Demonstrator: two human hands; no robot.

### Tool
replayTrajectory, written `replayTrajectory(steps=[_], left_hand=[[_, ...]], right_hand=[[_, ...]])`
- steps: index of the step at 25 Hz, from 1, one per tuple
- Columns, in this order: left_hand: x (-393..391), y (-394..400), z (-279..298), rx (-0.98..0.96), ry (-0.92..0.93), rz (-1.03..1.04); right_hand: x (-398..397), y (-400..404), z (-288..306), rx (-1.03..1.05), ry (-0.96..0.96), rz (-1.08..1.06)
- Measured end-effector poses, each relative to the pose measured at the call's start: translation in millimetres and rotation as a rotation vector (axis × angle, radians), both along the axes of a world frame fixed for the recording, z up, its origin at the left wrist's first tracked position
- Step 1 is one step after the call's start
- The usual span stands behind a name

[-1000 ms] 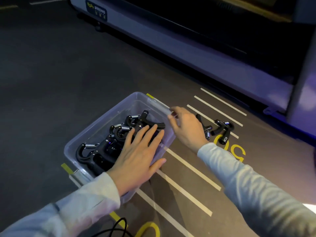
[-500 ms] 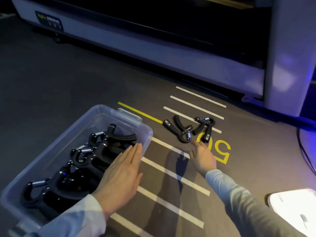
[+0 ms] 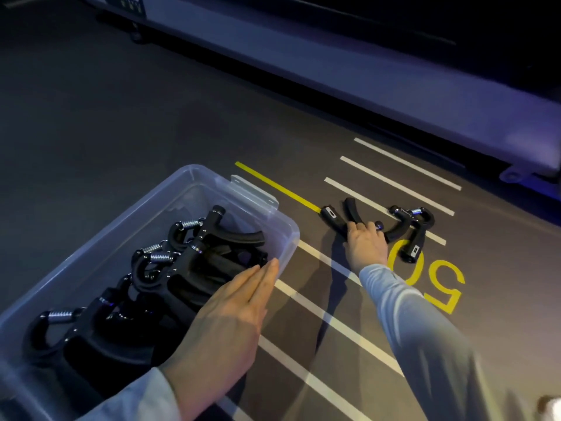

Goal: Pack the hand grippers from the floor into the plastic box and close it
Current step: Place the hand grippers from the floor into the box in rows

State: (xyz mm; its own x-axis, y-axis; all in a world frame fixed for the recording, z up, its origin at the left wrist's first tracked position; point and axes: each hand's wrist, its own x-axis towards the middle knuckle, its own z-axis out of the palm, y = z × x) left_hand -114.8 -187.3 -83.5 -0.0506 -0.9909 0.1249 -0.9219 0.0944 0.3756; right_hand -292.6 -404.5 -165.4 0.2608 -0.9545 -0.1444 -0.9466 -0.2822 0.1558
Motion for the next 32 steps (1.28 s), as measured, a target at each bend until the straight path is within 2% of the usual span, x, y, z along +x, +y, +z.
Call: replayTrajectory(steps=[3,5,7,9,12,14,17,18,20,21,22,24,26,28,29,32], left_hand=[[4.6,-0.5,-13.4,0.069,0.034,0.016],[3.3,-2.7,-4.4,0.133,0.053,0.01],[-0.8,-5.3,16.6,0.17,0.027,0.004],[-1.1,3.3,33.4,0.185,0.007,0.013],[1.3,28.2,42.9,0.078,-0.012,0.024],[7.8,50.7,49.5,-0.005,0.123,0.037],[13.3,74.3,69.9,-0.053,0.507,0.142],[15.4,80.6,79.4,-0.041,0.702,0.237],[25.1,84.8,96.8,0.091,1.245,0.381],[31.8,87.8,103.4,0.19,1.448,0.423],[38.2,91.7,112.1,0.251,1.574,0.418],[46.9,100.9,124.8,0.293,1.581,0.349],[47.7,108.1,127.7,0.335,1.488,0.289],[43.6,109.0,123.7,0.353,1.457,0.296],[39.9,107.7,119.6,0.33,1.47,0.323],[25.4,94.3,101.6,0.193,1.479,0.538]], right_hand=[[-0.9,6.4,-3.8,-0.036,0.022,0.029],[-5.9,16.2,1.4,-0.022,-0.065,-0.02],[-10.9,29.8,19.1,-0.012,-0.405,-0.232],[-11.8,50.3,42.7,-0.018,-0.749,-0.303],[-9.3,90.7,91.1,-0.05,-0.995,-0.152],[1.5,119.4,129.0,-0.044,-1.055,-0.01],[21.7,150.1,168.8,-0.107,-0.926,0.317],[29.1,156.1,177.2,-0.145,-0.811,0.458],[42.4,161.6,187.6,-0.287,-0.506,0.754],[48.3,164.9,193.2,-0.368,-0.382,0.891],[54.2,168.8,198.7,-0.431,-0.302,1.004],[66.7,179.2,211.9,-0.494,-0.221,1.168],[73.8,186.6,221.2,-0.467,-0.173,1.234],[74.8,190.3,220.0,-0.407,-0.191,1.196],[75.1,195.4,216.7,-0.348,-0.291,1.085],[86.2,223.3,213.1,0.079,-0.843,0.394]])
